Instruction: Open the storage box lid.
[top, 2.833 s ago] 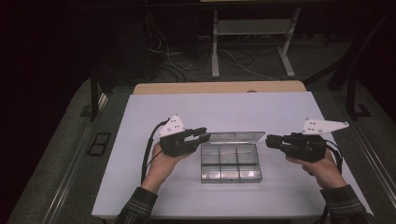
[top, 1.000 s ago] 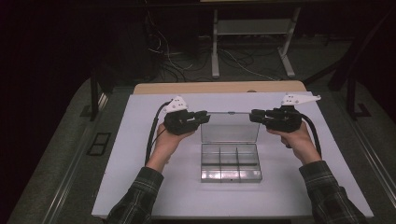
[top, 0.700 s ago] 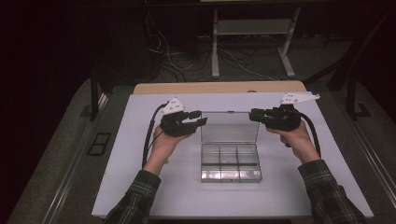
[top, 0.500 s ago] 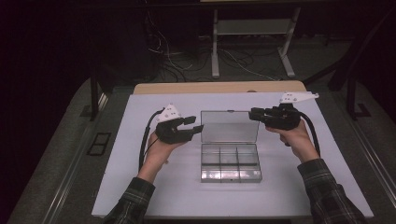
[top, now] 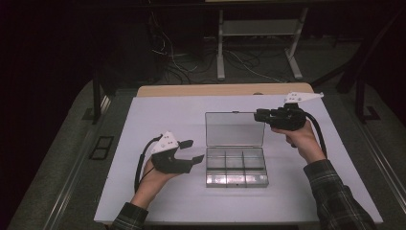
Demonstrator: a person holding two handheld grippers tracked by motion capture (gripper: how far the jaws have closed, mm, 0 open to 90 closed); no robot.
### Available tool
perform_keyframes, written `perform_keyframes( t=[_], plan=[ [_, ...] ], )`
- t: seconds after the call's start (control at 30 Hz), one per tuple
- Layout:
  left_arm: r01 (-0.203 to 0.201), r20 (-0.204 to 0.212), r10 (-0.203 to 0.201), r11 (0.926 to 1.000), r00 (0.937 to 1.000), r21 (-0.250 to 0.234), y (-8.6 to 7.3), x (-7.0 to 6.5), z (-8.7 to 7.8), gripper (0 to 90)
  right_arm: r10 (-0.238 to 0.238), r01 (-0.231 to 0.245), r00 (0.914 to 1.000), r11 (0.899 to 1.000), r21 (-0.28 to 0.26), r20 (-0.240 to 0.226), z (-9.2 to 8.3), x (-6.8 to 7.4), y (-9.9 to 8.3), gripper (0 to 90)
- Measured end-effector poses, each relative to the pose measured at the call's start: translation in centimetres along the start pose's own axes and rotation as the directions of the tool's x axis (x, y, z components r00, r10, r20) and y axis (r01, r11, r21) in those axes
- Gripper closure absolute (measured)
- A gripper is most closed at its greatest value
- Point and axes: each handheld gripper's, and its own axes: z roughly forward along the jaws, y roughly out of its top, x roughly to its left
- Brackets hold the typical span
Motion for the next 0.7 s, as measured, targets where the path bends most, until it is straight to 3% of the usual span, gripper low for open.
perform_keyframes(
  t=[0.37,0.7],
  plan=[
    [0.046,0.008,-0.046,0.9988,0.9989,0.018,-3.4,-1.0,-1.5,14.2,0.013,-0.013,0.9999,1.000,0.008,0.008,0.5,-0.6,0.1,68.2],
    [0.059,0.006,-0.059,0.9972,0.9982,0.046,-4.5,-1.6,-1.5,3.3,0.029,-0.029,0.9993,1.000,0.005,0.022,1.0,-1.2,-0.2,66.5]
  ],
)
